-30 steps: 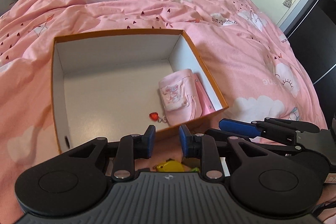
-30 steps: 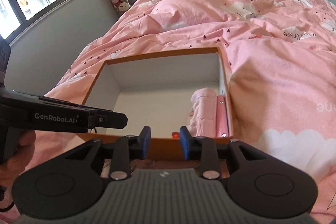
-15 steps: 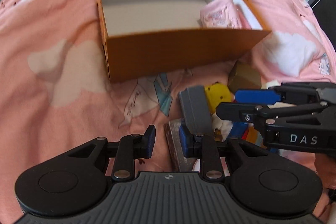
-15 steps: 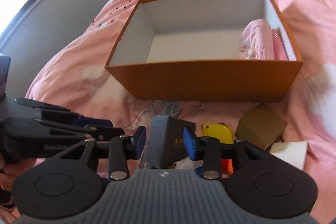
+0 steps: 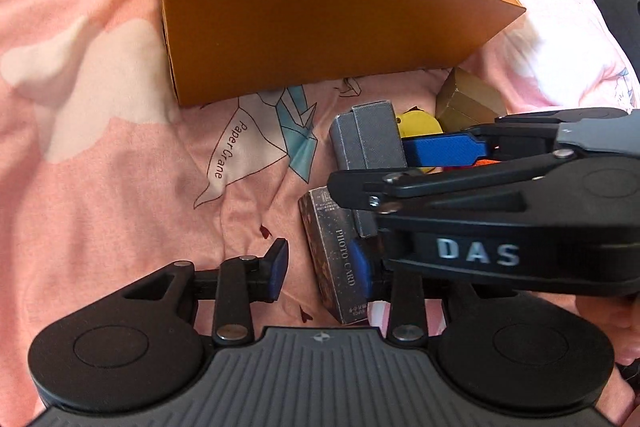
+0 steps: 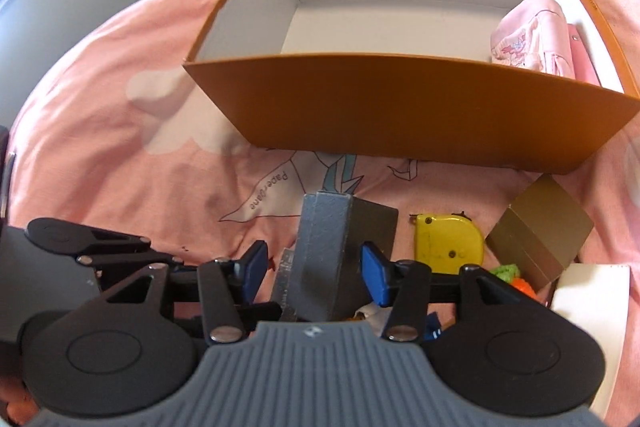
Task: Organize objects
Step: 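Grasp the silver photo card box with the left gripper while the right grasps the grey box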
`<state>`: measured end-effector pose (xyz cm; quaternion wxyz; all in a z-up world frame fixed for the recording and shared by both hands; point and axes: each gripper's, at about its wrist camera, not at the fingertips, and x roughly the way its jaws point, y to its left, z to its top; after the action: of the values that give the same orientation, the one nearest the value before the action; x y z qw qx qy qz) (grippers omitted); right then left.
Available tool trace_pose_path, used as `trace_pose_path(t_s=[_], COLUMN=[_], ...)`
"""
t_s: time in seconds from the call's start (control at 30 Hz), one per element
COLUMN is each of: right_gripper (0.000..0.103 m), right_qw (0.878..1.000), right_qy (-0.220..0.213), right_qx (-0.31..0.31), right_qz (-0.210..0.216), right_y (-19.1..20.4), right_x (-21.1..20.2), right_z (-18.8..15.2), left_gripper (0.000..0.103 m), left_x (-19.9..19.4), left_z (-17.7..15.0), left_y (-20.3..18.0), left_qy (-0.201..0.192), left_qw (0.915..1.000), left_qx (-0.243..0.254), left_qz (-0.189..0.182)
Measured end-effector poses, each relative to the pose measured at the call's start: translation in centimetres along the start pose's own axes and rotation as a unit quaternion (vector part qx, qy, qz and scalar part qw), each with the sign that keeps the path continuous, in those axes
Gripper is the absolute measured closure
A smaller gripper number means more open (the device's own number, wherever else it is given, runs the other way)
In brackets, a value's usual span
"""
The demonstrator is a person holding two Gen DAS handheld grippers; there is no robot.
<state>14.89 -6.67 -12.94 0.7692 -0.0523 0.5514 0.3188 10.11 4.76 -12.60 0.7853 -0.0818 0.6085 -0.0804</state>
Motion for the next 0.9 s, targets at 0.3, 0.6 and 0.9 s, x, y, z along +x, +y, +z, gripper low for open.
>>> trace_pose_path(t_s=[0.3, 0.6, 0.9], right_gripper=[0.06, 0.06, 0.061], right_qw=[0.999, 0.999, 0.999], right_qy=[0.005, -0.005, -0.005], right_qx=[0.041, 0.053, 0.041], right_qz=[0.003, -0.005, -0.008], right_y=[-1.8, -2.5, -2.3], right_x=[0.0, -0.9, -0.2], right_z=[-0.4, -0.4, -0.5], left_gripper=[0.059, 0.058, 0.071], left_x=[1.3, 2.4, 4.1], left_z=[0.3, 0.8, 0.6], left_y=[-0.2, -0.2, 1.1], left_qy=[0.013, 0.021, 0.045], left_qw=[0.9999, 0.9992, 0.9956], left_qx=[-0.007, -0.024, -0.076], left_qz=[-0.009, -0.023, -0.033])
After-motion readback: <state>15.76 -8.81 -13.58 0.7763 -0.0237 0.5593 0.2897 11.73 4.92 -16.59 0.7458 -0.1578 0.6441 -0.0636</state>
